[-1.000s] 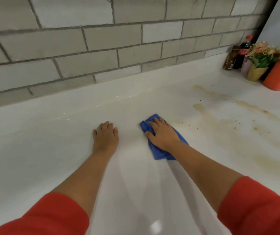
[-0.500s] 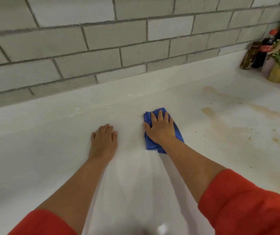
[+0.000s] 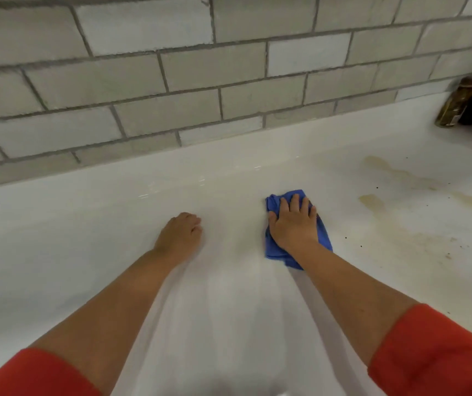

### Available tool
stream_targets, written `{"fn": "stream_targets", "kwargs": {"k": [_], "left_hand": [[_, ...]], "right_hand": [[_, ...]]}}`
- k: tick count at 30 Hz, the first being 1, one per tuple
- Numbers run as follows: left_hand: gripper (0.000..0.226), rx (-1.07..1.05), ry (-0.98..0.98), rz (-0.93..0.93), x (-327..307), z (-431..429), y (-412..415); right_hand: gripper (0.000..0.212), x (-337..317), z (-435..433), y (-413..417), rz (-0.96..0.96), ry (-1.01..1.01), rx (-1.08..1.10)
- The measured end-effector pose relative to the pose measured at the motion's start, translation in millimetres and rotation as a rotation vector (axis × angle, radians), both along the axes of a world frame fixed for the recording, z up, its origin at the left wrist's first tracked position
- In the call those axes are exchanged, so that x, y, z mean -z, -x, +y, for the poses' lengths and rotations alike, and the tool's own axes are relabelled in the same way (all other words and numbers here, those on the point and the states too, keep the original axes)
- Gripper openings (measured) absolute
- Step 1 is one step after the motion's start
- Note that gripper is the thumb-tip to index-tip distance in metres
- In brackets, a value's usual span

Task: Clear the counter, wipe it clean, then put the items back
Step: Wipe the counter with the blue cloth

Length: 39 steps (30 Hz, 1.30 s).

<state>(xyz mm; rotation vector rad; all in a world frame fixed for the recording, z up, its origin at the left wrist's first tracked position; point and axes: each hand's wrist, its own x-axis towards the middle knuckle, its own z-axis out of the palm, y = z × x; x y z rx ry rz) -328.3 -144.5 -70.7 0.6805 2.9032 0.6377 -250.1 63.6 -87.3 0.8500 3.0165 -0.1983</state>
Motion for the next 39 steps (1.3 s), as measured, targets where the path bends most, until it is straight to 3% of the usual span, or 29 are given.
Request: {"fn": "stream_targets", "kwargs": {"k": [3,6,8,10,15,17,21,25,29,32,35,39], "left_hand": [[0.038,-0.047,0.030,-0.046,-16,-3,20],[0.060,-0.112,0.189,-0.081,-20,-11,39],[0.073,-0.157,0.269,-0.163,-20,-16,47],[0.077,-0.169,0.257,-0.218,-20,-18,53],[0.076,-0.148,0.283,-0.183,-18,-17,57],[0.075,-0.145,0.283,-0.167,-17,-17,56],[0.075,-0.134,0.277,-0.160,-15,-18,56],[0.078,-0.155,0.252,-0.195,-15,-22,58],[0.078,-0.159,0.245,-0.208,-16,-23,54],[0.076,-0.156,0.228,-0.202,-18,-22,54],[0.075,-0.154,0.214,-0.193,-18,-21,52],[0.074,-0.143,0.198,-0.183,-14,-21,51]], "right_hand": [[0.060,0,-35,31,0.019,0.020,-0.179],[0.057,-2,-50,23,0.049,0.080,-0.550],[0.055,-2,-27,20,0.054,0.101,-0.616],[0.055,-1,9,29,0.081,0.063,-0.490],[0.060,1,65,78,0.056,0.026,0.059],[0.060,-1,57,101,0.024,0.049,0.118],[0.058,-3,5,138,0.006,0.040,-0.096],[0.055,-3,-62,129,0.007,0.071,-0.490],[0.050,0,-35,110,0.073,0.128,-0.685],[0.049,2,30,103,0.166,0.104,-0.487],[0.051,1,78,103,0.118,0.040,-0.138],[0.057,-3,50,120,0.020,0.036,0.086]]}}
